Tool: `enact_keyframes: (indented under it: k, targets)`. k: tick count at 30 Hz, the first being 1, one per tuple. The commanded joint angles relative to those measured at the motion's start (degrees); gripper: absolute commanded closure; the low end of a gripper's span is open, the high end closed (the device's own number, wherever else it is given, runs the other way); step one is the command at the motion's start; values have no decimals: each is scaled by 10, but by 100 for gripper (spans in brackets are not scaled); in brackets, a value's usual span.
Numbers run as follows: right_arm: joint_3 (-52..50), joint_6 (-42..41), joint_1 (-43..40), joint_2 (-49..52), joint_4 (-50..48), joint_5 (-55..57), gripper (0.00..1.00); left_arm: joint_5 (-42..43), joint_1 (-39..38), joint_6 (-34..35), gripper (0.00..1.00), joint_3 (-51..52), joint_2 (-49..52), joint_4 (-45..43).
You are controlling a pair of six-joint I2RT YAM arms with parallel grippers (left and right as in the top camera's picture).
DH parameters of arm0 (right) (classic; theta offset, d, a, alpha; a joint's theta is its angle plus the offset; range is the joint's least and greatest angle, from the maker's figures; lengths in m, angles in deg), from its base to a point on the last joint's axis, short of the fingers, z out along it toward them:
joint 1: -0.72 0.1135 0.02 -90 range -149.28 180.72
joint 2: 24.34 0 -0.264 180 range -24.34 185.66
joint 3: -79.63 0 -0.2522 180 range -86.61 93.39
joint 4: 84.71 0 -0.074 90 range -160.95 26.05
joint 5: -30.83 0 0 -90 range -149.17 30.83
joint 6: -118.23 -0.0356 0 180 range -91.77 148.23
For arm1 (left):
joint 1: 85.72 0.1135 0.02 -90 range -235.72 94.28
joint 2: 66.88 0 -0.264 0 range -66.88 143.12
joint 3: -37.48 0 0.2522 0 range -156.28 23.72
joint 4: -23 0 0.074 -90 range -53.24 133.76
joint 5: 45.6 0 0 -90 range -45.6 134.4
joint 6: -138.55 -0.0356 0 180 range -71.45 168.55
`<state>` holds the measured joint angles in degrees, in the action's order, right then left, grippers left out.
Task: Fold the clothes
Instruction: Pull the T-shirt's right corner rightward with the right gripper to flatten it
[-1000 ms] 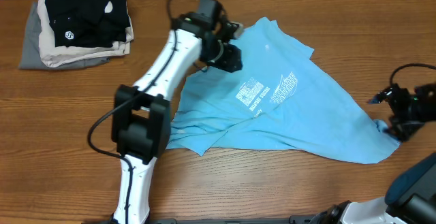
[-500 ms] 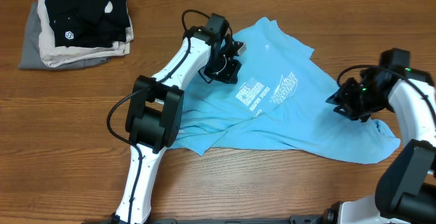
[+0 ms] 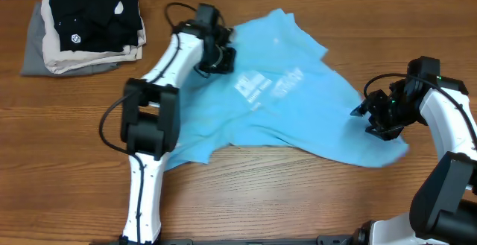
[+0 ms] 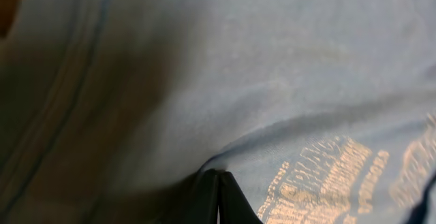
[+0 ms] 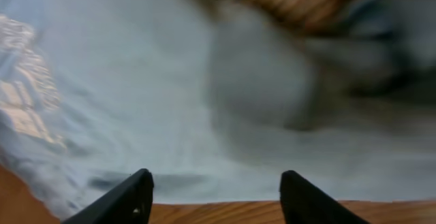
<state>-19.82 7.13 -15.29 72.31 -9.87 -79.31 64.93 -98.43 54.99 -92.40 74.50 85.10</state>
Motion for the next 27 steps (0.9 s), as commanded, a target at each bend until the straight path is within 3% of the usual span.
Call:
enact_keyframes:
  k: [1, 4, 10, 12, 16, 18, 20, 22, 27]
  targets:
    - [-5, 0, 3, -12, -2, 3, 25, -153, 66, 46, 96, 10, 38, 5]
    - [-5, 1, 3, -12, -5, 4, 11, -151, 106, 69, 96, 7, 37, 15]
    - [-5, 0, 3, -10, -42, 4, 7, -19, 154, 68, 93, -9, 23, 28]
    - [-5, 0, 3, -4, -55, 4, 7, 18, 154, 69, 79, -17, 19, 33]
    - [-5, -1, 4, 29, -81, -3, 7, 74, 148, 69, 42, -26, 19, 49]
    - [-5, -2, 9, 49, -101, -13, 9, 78, 142, 69, 31, -26, 19, 57]
    - [-5, -2, 18, 68, -120, -26, 10, 75, 137, 69, 10, -26, 19, 61]
    - [-4, -2, 31, 85, -139, -31, 13, 74, 130, 69, 2, -26, 19, 64]
    - [-4, -3, 64, 110, -166, -31, 22, 73, 119, 68, 0, -26, 19, 71]
